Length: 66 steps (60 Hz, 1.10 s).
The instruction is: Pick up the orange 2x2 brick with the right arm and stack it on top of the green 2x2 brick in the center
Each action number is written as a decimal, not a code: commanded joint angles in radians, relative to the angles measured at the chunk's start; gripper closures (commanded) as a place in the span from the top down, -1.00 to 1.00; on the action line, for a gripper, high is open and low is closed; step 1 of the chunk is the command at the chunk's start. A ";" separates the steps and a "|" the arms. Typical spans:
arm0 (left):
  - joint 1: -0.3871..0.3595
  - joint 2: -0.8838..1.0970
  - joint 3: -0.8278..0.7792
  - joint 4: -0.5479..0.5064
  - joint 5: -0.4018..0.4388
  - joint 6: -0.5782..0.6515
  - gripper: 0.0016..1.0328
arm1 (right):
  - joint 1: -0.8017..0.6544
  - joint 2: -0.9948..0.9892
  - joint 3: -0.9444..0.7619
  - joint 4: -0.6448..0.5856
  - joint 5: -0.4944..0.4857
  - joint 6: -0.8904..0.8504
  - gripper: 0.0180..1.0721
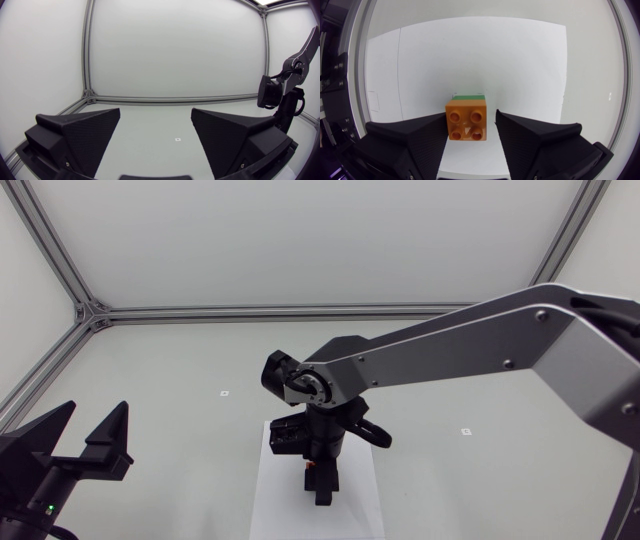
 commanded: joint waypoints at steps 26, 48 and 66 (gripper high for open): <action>0.003 -0.008 -0.041 -0.015 0.004 0.013 0.92 | 0.009 0.027 0.006 -0.012 -0.008 -0.001 0.12; 0.003 -0.008 -0.041 -0.015 0.004 0.013 0.92 | 0.022 0.015 0.000 -0.016 -0.012 0.021 -0.05; 0.003 -0.008 -0.041 -0.013 0.004 0.013 0.92 | 0.030 0.004 -0.018 -0.015 -0.015 0.035 -0.05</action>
